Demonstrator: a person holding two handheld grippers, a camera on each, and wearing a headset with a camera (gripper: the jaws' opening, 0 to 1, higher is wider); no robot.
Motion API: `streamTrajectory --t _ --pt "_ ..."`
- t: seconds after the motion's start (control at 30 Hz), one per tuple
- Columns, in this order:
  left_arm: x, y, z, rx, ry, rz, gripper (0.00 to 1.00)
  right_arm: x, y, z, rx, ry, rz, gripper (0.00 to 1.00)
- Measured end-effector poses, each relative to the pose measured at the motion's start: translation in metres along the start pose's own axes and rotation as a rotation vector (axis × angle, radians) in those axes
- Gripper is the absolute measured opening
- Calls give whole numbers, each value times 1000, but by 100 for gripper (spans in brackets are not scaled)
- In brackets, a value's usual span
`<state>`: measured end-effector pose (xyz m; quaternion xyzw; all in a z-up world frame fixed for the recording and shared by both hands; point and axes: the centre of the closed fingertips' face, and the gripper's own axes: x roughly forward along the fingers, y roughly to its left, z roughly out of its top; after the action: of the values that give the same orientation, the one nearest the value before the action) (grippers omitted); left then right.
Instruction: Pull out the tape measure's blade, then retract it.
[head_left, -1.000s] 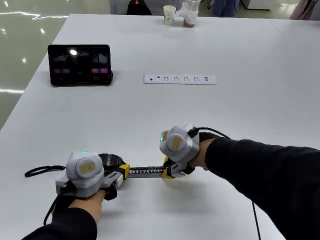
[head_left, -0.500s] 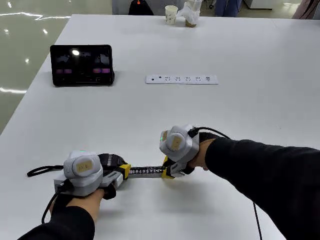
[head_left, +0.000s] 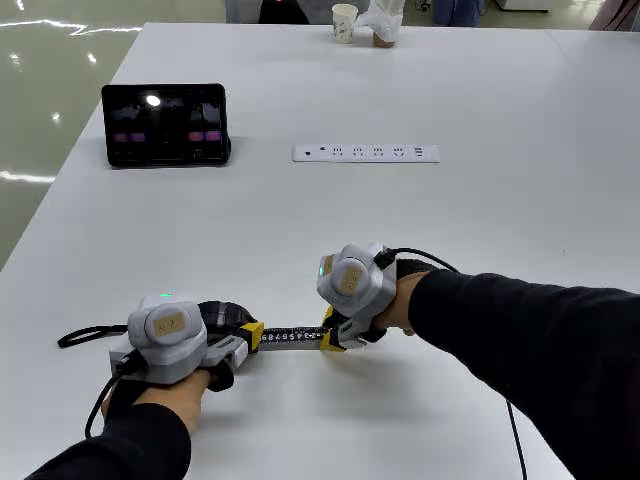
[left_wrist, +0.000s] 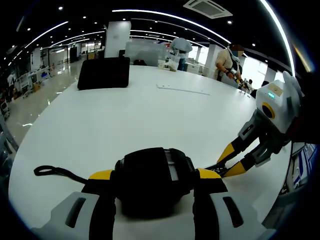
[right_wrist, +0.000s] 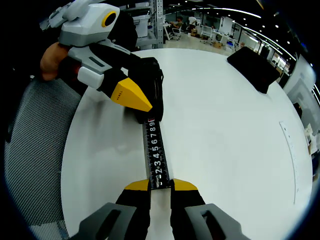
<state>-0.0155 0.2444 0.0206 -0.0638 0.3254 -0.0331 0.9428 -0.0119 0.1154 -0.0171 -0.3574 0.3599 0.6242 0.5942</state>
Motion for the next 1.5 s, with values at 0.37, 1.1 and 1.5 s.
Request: streamTrajectory --t 0.37,1.1,1.5 --pt "1 0 0 2 -3 -3 57 4 1 7 7 -18 3 12" --pt "1 1 0 7 -8 -13 58 9 3 20 22 -36 -11 12" --pt "1 2 1 7 -6 -15 58 11 4 23 28 -50 -8 12"
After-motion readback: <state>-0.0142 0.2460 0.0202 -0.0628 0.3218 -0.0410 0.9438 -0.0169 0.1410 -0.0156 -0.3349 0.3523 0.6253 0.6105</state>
